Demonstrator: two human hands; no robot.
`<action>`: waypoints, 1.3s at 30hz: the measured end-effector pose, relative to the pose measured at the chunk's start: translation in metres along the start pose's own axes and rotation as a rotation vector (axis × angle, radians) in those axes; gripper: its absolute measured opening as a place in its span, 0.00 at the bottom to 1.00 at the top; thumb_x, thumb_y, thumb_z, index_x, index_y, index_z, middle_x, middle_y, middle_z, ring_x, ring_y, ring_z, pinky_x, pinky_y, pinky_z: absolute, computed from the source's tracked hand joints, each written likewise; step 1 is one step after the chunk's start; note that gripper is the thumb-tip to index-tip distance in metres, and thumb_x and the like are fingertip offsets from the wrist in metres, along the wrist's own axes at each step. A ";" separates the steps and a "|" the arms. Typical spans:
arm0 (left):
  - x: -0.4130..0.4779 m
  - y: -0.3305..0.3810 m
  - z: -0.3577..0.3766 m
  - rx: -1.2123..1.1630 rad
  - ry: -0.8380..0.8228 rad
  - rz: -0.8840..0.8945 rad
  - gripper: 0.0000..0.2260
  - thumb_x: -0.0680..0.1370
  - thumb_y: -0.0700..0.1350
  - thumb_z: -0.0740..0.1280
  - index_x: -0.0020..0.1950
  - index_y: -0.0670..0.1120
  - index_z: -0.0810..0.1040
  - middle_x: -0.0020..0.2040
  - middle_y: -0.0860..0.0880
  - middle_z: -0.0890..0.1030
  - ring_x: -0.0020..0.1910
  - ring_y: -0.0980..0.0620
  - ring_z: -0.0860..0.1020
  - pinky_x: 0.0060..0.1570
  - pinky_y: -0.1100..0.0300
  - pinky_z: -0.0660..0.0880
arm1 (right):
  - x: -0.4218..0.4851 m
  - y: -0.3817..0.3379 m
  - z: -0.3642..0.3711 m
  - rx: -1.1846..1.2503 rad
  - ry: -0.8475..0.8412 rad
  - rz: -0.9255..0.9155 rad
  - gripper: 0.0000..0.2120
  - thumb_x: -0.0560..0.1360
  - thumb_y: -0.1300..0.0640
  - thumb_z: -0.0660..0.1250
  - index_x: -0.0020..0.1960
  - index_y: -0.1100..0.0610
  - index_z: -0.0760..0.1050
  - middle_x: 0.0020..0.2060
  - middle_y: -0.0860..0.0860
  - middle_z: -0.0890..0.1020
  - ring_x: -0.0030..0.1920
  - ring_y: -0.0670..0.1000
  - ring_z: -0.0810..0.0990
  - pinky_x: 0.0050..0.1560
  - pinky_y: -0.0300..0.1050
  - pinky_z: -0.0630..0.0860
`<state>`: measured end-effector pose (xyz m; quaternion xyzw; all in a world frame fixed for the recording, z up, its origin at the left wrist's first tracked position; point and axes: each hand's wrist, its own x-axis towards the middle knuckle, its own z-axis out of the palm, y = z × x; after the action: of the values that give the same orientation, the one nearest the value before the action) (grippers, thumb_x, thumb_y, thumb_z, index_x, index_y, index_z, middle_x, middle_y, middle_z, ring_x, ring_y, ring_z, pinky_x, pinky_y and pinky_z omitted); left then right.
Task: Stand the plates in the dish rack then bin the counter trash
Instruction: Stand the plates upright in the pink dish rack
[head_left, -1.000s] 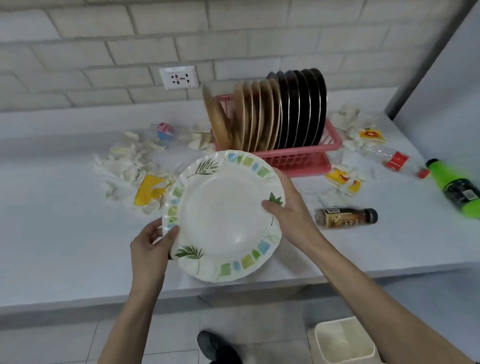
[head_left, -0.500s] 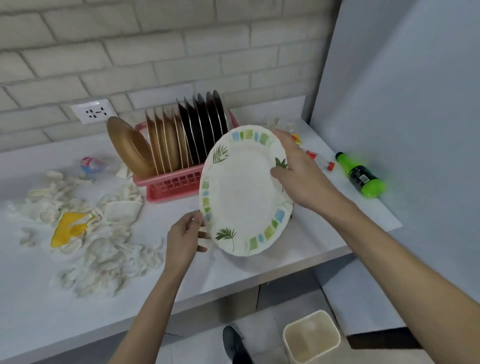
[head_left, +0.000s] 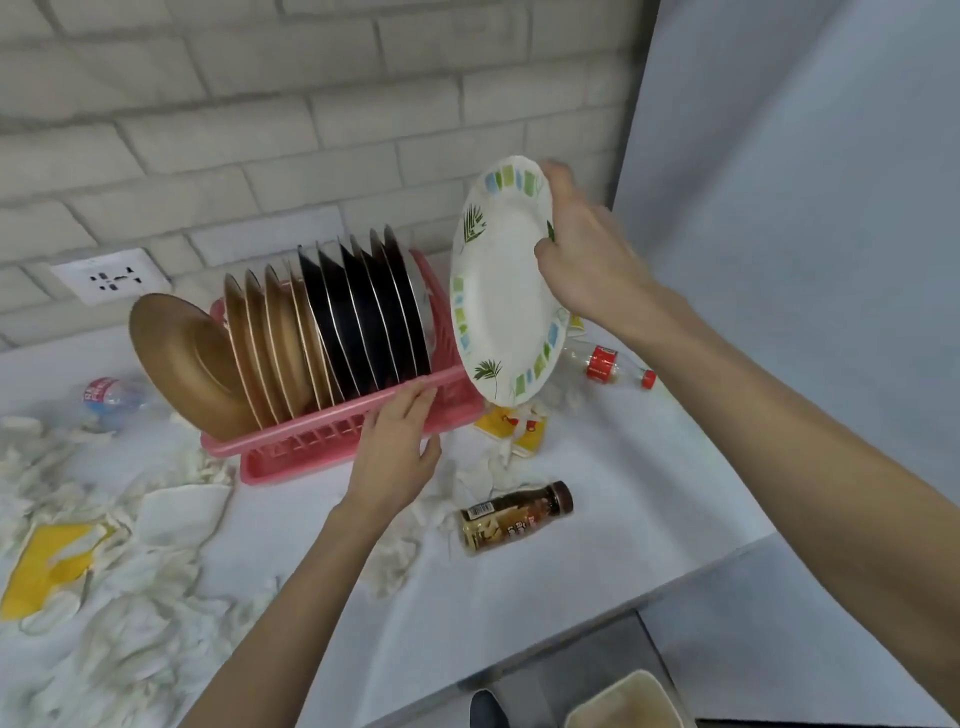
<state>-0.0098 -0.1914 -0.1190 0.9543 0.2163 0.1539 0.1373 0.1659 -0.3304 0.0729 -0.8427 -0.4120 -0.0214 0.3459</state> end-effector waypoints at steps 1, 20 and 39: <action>0.003 -0.004 0.002 0.028 0.005 0.007 0.27 0.77 0.41 0.68 0.75 0.43 0.68 0.75 0.46 0.68 0.73 0.47 0.67 0.72 0.46 0.61 | 0.010 -0.002 0.006 0.003 -0.002 -0.005 0.32 0.73 0.69 0.53 0.75 0.55 0.55 0.42 0.59 0.77 0.41 0.59 0.75 0.39 0.52 0.72; 0.005 -0.032 0.022 -0.098 -0.037 0.059 0.27 0.75 0.39 0.70 0.74 0.44 0.69 0.77 0.49 0.65 0.75 0.51 0.61 0.75 0.42 0.59 | 0.104 -0.005 0.117 -0.159 -0.100 -0.056 0.34 0.76 0.66 0.56 0.79 0.61 0.47 0.49 0.65 0.79 0.48 0.65 0.79 0.40 0.49 0.64; 0.005 -0.036 0.024 -0.198 -0.034 0.067 0.22 0.75 0.37 0.69 0.69 0.45 0.73 0.77 0.49 0.64 0.76 0.49 0.63 0.77 0.45 0.50 | 0.130 0.001 0.156 -0.198 -0.134 -0.010 0.26 0.83 0.49 0.50 0.79 0.55 0.52 0.49 0.60 0.80 0.52 0.64 0.78 0.50 0.53 0.71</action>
<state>-0.0109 -0.1622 -0.1515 0.9452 0.1656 0.1626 0.2294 0.2134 -0.1485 -0.0040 -0.8703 -0.4341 -0.0072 0.2327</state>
